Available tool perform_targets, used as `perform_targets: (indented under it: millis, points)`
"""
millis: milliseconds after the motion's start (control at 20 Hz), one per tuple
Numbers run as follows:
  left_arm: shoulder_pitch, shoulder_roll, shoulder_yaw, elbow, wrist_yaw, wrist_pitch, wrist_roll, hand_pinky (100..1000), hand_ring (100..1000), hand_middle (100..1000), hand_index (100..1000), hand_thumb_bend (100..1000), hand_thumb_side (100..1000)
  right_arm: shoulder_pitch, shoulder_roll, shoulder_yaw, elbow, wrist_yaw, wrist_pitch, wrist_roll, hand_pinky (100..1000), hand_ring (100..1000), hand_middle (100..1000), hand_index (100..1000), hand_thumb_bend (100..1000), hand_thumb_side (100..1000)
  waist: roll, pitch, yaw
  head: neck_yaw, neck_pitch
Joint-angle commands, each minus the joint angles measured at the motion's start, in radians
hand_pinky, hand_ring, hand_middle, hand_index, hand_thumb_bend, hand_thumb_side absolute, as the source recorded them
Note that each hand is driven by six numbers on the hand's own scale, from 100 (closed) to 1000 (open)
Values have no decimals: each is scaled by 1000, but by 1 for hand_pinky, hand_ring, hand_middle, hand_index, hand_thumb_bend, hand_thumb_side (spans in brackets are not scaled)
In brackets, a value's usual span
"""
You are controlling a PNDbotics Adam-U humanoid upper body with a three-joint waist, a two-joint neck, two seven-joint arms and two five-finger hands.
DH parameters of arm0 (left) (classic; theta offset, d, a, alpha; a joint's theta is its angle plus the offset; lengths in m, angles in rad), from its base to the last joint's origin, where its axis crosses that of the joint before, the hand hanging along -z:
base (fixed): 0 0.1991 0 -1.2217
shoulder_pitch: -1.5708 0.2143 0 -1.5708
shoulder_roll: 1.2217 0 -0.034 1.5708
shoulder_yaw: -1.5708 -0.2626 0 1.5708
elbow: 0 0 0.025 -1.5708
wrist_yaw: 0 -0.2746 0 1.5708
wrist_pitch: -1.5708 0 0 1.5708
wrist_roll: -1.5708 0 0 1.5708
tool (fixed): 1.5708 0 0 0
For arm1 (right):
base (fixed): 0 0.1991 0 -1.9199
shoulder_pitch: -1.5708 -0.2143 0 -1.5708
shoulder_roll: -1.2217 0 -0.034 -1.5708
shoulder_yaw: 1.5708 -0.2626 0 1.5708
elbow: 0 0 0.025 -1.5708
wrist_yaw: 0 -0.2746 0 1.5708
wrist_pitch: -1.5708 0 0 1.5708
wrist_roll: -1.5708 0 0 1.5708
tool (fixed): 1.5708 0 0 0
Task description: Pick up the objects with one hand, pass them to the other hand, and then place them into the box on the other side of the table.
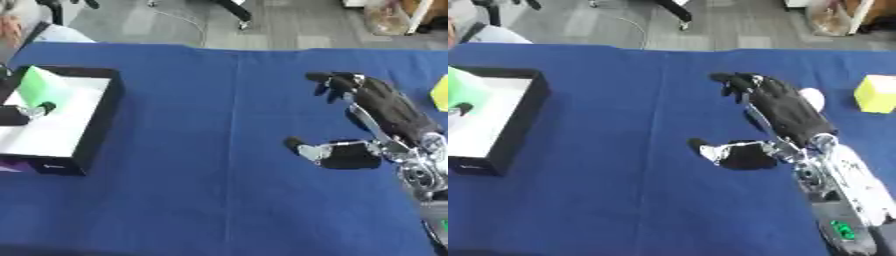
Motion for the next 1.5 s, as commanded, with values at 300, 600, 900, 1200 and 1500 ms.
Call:
perform_targets:
  millis: [300, 600, 900, 1200, 1500]
  points:
    - [1, 32, 62, -24, -23, -15, -18, 869, 814, 873, 937, 841, 717, -5, -18, -17, -21, -5, 3, -9, 780, 621, 653, 910, 518, 593, 10, -24, 0, 0, -2]
    - [24, 22, 100, -111, 11, -16, -25, 868, 817, 877, 927, 844, 737, 0, -17, -22, -21, -11, 6, -18, 784, 620, 650, 909, 519, 590, 10, -25, 3, -11, -2]
    - [56, -18, 137, -254, 131, -24, 21, 832, 782, 845, 864, 759, 672, 0, -19, -46, -21, -38, 13, -50, 811, 623, 647, 903, 511, 563, 8, -25, 4, -49, -2]
    - [91, -88, 117, -467, 336, -81, 57, 803, 756, 820, 823, 699, 650, -9, -99, -125, -21, -96, 28, -136, 820, 635, 657, 900, 506, 554, -4, -27, 4, -147, -2]
    - [80, -196, 48, -625, 437, -98, 4, 785, 736, 801, 794, 663, 643, 20, -283, -209, -21, -207, 56, -203, 829, 654, 674, 899, 517, 527, -20, -29, 9, -280, -2]
